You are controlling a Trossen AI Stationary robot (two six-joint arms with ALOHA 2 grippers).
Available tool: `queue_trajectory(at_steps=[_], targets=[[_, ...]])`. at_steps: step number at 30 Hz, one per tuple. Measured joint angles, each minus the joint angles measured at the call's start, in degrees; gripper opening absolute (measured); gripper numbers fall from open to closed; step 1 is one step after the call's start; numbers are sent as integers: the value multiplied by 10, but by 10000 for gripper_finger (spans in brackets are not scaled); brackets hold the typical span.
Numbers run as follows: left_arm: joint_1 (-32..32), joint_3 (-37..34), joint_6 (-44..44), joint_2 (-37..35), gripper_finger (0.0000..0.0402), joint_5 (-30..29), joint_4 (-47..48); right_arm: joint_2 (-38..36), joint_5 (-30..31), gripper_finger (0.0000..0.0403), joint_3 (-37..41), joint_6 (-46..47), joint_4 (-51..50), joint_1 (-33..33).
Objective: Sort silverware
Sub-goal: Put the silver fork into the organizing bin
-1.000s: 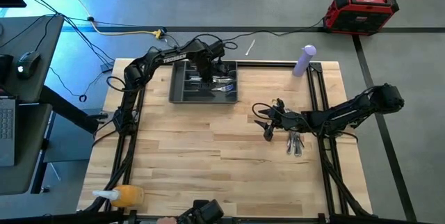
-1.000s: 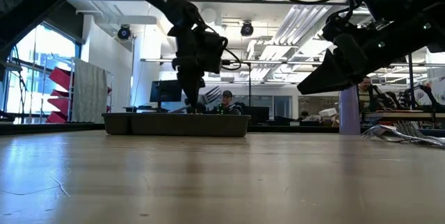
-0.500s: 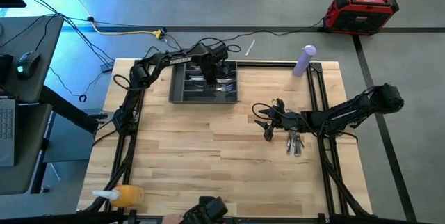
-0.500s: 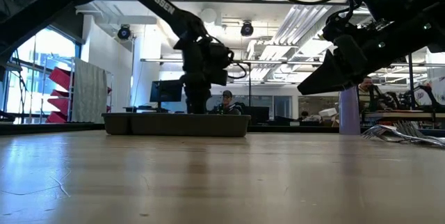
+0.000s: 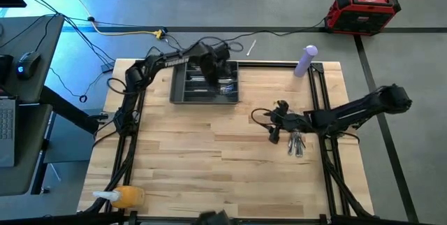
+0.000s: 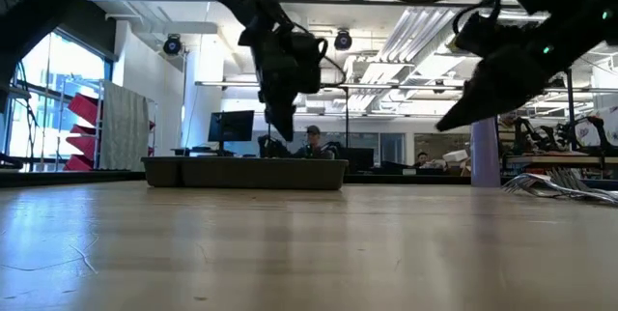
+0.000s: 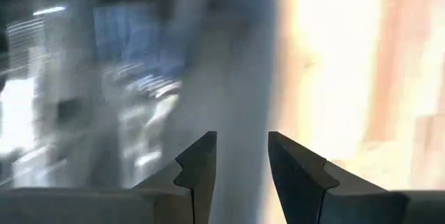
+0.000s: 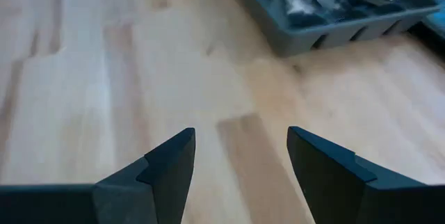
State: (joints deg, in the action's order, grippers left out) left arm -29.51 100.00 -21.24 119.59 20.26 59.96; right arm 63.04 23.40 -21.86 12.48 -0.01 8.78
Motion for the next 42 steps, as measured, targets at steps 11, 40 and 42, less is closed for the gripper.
queue_trajectory(at_steps=[11,40,42], targets=[[157,-236,155,-78,89,10,-321,-50,-74,215,-86,160,-377,-14],[262,-299,196,-80,89,-92,-436,38,-124,135,-111,528,-564,-19],[262,-299,196,-80,89,-92,-436,31,-122,134,-124,547,-592,-13]])
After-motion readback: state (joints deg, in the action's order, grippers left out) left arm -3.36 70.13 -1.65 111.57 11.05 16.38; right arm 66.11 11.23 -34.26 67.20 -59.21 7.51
